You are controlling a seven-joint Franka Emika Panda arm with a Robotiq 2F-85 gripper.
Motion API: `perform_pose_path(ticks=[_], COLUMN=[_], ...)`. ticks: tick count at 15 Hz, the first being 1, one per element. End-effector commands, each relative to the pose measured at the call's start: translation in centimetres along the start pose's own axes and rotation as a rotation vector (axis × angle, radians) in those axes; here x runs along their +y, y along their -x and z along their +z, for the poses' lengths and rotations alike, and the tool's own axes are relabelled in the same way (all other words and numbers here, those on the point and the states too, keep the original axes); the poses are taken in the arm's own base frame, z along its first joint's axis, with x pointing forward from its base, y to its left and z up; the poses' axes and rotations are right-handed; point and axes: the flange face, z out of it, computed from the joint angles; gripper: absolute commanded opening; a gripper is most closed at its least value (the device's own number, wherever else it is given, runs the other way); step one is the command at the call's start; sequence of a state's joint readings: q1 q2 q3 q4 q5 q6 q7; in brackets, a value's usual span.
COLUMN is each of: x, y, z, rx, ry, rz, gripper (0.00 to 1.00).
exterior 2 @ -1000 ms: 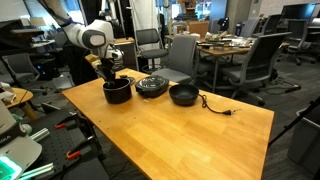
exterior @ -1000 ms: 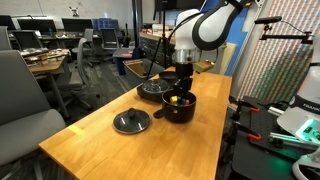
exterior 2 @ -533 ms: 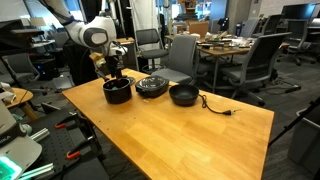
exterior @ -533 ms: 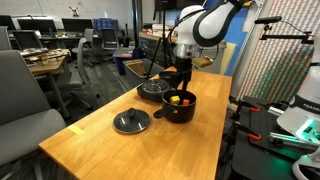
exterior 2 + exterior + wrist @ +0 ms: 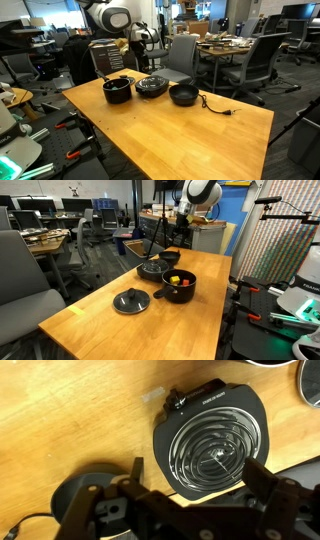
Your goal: Take the blocks out of the bowl, put them in the pot, pick the pot and put it on the stove then cover it with the lid
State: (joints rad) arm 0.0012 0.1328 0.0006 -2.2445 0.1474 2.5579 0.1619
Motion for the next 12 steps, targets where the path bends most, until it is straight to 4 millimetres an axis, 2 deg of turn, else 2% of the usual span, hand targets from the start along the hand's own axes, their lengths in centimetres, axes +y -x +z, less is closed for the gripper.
perform_pose_path(ticks=[1, 3, 5, 6, 9, 12], x=[0.0, 0.6, 0.3, 0.8, 0.4, -1.1], y=[0.3, 1.7, 2.8, 2.3, 2.8, 6.8], z=[0.2, 0.3, -0.7, 1.2, 0.5, -0.1], rx=[-0.049, -0.162, -0.183, -0.183, -0.193, -0.132], ry=[0.016, 0.142, 0.276, 0.19, 0.254, 0.205], rz=[0.001, 0.006, 0.021, -0.005, 0.01, 0.221], gripper=[1.0, 1.0, 1.0, 1.0, 1.0, 1.0])
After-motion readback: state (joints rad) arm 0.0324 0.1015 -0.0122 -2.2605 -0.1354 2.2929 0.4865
